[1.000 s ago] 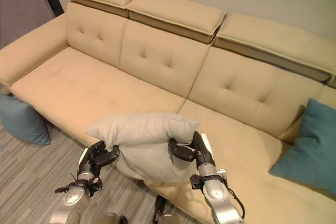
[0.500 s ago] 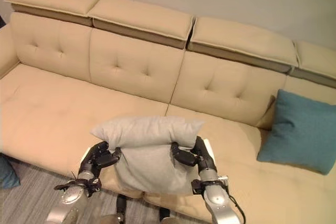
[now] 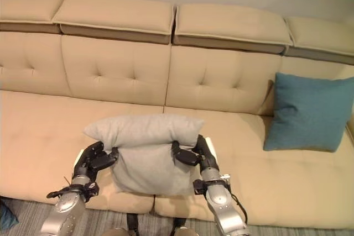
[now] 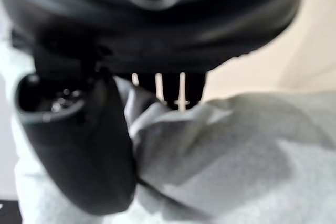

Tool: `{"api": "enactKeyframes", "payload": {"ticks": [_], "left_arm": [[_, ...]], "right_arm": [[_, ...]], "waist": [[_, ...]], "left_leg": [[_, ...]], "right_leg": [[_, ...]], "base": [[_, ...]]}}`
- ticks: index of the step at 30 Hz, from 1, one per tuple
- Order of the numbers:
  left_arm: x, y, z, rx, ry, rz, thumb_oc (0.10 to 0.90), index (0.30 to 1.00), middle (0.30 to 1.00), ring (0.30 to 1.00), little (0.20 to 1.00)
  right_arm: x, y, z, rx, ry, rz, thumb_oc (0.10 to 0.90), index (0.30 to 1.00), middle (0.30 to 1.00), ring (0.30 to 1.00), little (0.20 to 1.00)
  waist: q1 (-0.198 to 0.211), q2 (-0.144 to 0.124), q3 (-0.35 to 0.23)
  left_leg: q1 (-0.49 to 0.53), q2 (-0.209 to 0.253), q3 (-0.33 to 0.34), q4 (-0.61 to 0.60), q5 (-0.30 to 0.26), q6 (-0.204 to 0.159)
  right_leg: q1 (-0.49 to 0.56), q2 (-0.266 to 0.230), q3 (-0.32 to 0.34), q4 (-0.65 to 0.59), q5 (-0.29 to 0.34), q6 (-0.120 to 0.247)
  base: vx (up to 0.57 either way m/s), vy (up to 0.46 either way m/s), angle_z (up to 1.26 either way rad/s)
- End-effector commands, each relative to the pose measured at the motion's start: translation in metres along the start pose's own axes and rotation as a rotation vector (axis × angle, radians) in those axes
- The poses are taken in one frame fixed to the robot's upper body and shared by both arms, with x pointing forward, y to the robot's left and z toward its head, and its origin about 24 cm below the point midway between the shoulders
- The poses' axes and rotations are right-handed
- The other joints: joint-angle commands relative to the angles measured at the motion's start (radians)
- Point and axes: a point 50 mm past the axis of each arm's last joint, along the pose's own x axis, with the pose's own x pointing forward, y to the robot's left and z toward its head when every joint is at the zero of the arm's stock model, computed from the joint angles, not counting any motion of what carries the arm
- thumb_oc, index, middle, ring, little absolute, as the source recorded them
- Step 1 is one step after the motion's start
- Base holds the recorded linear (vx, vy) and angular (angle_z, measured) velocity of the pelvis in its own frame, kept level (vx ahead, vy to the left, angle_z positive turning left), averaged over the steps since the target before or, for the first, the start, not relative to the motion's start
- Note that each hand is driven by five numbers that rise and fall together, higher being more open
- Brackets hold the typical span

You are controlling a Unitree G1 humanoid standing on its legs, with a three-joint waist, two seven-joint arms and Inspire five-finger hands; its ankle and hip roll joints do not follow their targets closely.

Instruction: Pick up all the scattered cushions and arrange them neatly on the sofa.

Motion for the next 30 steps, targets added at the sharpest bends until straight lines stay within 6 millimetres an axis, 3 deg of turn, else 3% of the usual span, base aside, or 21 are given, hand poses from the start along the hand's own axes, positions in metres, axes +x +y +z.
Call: {"api": "enactKeyframes", "payload": {"ticks": [1, 3, 4, 7, 10, 11, 15, 16, 22, 30], "left_arm": [[0.017, -0.051, 0.081, -0.020, -0.418, -0.207, 0.400, 0.300, 0.300, 0.300, 0.300], [0.024, -0.068, 0.110, -0.001, -0.538, -0.235, 0.400, 0.300, 0.300, 0.300, 0.300], [0.024, -0.068, 0.111, 0.000, -0.539, -0.235, 0.400, 0.300, 0.300, 0.300, 0.300], [0.031, -0.090, 0.146, 0.017, -0.675, -0.275, 0.400, 0.300, 0.300, 0.300, 0.300], [0.038, -0.122, 0.196, 0.038, -0.848, -0.314, 0.400, 0.300, 0.300, 0.300, 0.300], [0.038, -0.122, 0.197, 0.038, -0.851, -0.314, 0.400, 0.300, 0.300, 0.300, 0.300], [0.038, -0.149, 0.243, 0.086, -1.006, -0.334, 0.400, 0.300, 0.300, 0.300, 0.300], [0.038, -0.162, 0.267, 0.116, -1.080, -0.324, 0.400, 0.300, 0.300, 0.300, 0.300], [0.045, -0.174, 0.294, 0.151, -1.113, -0.287, 0.400, 0.300, 0.300, 0.300, 0.300], [0.060, -0.176, 0.291, 0.174, -1.038, -0.276, 0.400, 0.300, 0.300, 0.300, 0.300]], "right_arm": [[0.027, 0.007, 0.108, 0.139, -0.526, -0.033, 0.400, 0.300, 0.300, 0.300, 0.300], [0.034, 0.010, 0.126, 0.140, -0.591, -0.046, 0.400, 0.300, 0.300, 0.300, 0.300], [0.034, 0.010, 0.126, 0.140, -0.592, -0.047, 0.400, 0.300, 0.300, 0.300, 0.300], [0.044, 0.014, 0.152, 0.138, -0.678, -0.053, 0.400, 0.300, 0.300, 0.300, 0.300], [0.060, 0.024, 0.192, 0.188, -0.783, -0.052, 0.400, 0.300, 0.300, 0.300, 0.300], [0.060, 0.024, 0.193, 0.188, -0.785, -0.053, 0.400, 0.300, 0.300, 0.300, 0.300], [0.070, 0.020, 0.239, 0.140, -0.918, -0.109, 0.400, 0.300, 0.300, 0.300, 0.300], [0.074, 0.016, 0.264, 0.121, -0.979, -0.158, 0.400, 0.300, 0.300, 0.300, 0.300], [0.088, 0.006, 0.289, 0.039, -0.999, -0.231, 0.400, 0.300, 0.300, 0.300, 0.300], [0.100, 0.000, 0.289, -0.026, -0.952, -0.254, 0.400, 0.300, 0.300, 0.300, 0.300]], "waist": [[-0.017, -0.009, -0.078], [-0.020, 0.002, -0.071], [-0.021, 0.000, -0.072], [-0.023, 0.007, -0.059], [-0.017, 0.012, -0.024], [-0.017, 0.011, -0.025], [-0.017, 0.016, 0.009], [-0.019, 0.015, 0.014], [-0.023, 0.017, 0.020], [-0.031, 0.025, 0.042]], "left_leg": [[-0.001, 0.005, -0.084, 0.059, -0.141, -0.017], [-0.013, 0.012, -0.088, 0.042, -0.131, -0.026], [-0.017, 0.011, -0.089, 0.042, -0.127, -0.025], [-0.048, 0.018, -0.092, 0.029, -0.110, -0.034], [-0.102, 0.027, -0.101, 0.029, -0.089, -0.046], [-0.107, 0.025, -0.101, 0.030, -0.086, -0.046], [-0.175, 0.025, -0.117, 0.037, -0.067, -0.057], [-0.222, 0.021, -0.127, 0.042, -0.056, -0.062], [-0.288, 0.018, -0.143, 0.035, -0.030, -0.069], [-0.334, 0.018, -0.150, 0.018, -0.007, -0.075]], "right_leg": [[-0.015, -0.032, 0.077, 0.042, -0.050, 0.078], [-0.016, -0.022, 0.072, 0.008, -0.043, 0.078], [-0.020, -0.024, 0.072, 0.007, -0.040, 0.077], [-0.036, -0.015, 0.072, -0.018, -0.033, 0.077], [-0.072, -0.008, 0.070, -0.027, -0.029, 0.075], [-0.076, -0.010, 0.069, -0.028, -0.026, 0.074], [-0.132, -0.007, 0.071, -0.018, -0.022, 0.071], [-0.174, -0.008, 0.078, -0.011, -0.015, 0.070], [-0.240, -0.015, 0.087, 0.004, -0.009, 0.066], [-0.303, -0.017, 0.090, 0.031, -0.013, 0.060]], "base": [[0.01, -0.023, 0.07], [-0.01, -0.047, 0.11], [-0.05, -0.044, 0.09], [-0.05, -0.033, 0.04], [-0.11, -0.029, 0.06], [-0.10, -0.022, 0.09], [-0.09, -0.015, 0.15], [-0.06, -0.030, 0.20], [-0.02, -0.013, 0.14], [-0.01, -0.006, 0.13]]}}
